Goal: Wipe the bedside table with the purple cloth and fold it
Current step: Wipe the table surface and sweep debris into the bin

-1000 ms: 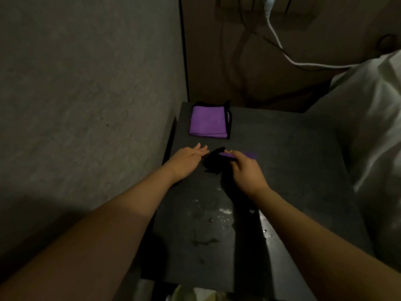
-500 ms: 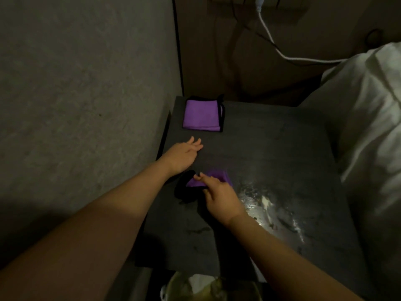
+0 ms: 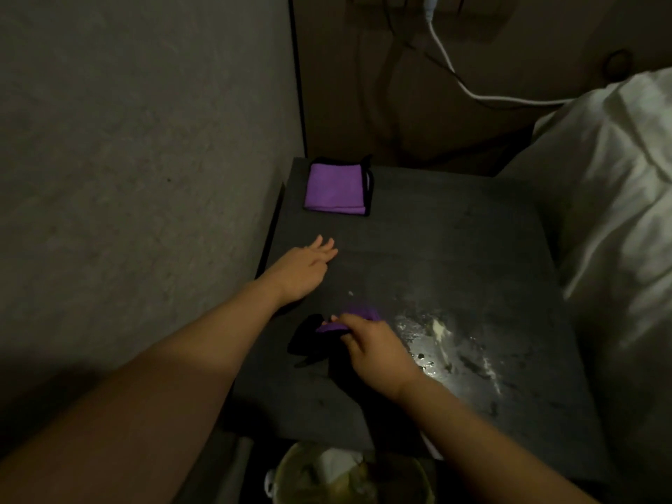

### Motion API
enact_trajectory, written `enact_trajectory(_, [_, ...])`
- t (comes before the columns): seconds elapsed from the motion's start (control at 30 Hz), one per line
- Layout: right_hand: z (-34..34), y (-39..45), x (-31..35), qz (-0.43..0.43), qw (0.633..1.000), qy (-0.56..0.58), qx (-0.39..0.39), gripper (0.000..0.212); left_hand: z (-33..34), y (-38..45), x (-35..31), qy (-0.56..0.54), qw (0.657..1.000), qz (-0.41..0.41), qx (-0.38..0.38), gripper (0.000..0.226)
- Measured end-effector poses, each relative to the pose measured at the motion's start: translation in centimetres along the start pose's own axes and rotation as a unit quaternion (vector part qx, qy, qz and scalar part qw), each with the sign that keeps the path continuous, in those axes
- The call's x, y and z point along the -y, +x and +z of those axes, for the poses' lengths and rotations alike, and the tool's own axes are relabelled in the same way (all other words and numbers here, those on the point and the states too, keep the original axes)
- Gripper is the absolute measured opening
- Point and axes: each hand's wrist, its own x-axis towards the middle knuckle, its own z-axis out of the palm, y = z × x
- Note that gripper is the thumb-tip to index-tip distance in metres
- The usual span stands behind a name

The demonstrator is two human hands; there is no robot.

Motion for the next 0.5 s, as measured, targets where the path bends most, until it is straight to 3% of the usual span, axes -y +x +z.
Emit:
enact_trajectory(0.13, [-4.5,1.6,0.9,0.035,0.991,0.104,-0.071,0.022,-0.2,-0.3,0.0,-0.023,1.0,-0.014,0.002,0.046])
enact_trajectory(0.27, [-8.9,4.1,0.9,0.03,0.984,0.061,-0.163,0.022,0.2,-0.7,-0.1,-0.088,0.996,-0.028,-0.016,0.043])
enact_trajectory(0.5, [-4.7,5.6,-2.1,0.033,0.987,-0.131,-0.09,0.031,0.4,-0.7,-0.1,-0.113,0.993,-0.025,-0.038,0.044])
